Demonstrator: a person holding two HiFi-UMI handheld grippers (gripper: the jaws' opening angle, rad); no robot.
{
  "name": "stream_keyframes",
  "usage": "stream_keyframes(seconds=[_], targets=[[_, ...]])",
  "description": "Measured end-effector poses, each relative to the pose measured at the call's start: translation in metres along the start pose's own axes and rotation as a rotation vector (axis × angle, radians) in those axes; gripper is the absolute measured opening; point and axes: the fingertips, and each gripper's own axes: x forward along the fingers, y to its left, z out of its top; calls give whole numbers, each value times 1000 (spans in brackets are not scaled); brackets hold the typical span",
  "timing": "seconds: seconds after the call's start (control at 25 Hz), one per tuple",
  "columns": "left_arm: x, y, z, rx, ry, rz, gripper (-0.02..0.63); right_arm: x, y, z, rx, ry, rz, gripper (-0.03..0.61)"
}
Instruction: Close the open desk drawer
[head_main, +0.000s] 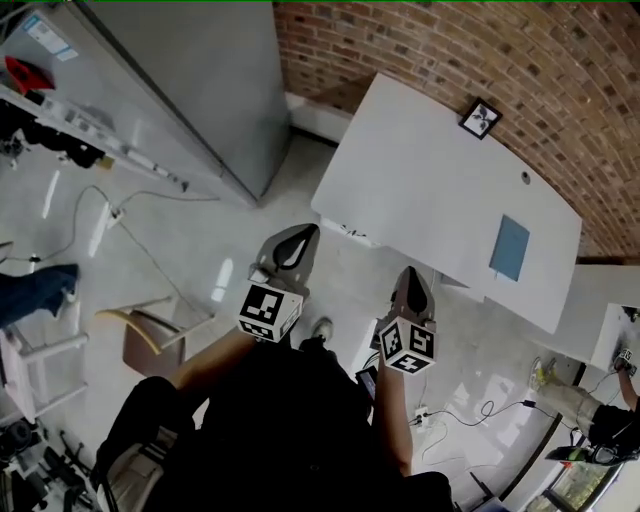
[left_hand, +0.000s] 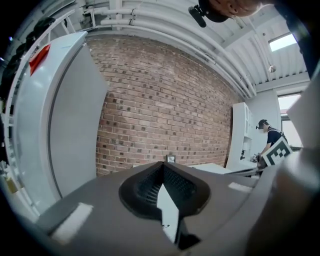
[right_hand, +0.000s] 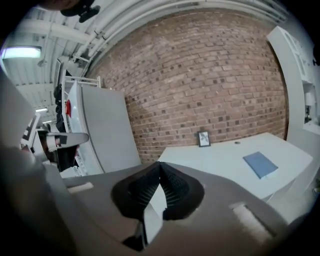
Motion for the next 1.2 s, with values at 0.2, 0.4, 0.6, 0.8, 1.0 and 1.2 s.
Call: stream_keyframes(seconds=[0.2,0.4,0.6,0.8,1.0,1.2], targets=[[-21,-25,25,57,-42,-51,20,-54,22,57,-67,-144,4,3],[-33,-41,40,82,-73,-86,20,-87,36,70,-74,-182,18,3],[-30,-48,33,80,-61,-107,20,-87,35,65,-69,-181,26,3],[-33,-46,32,73,-63,-102,20,-84,38,68,-81,-181,29,2],[-36,-40,34,78,-75,-97,20,-81,43,68,-83,-184,39,2],[-40,-36,32,73,-72,-88,20,-81,48,64,-87,-175,51,2]])
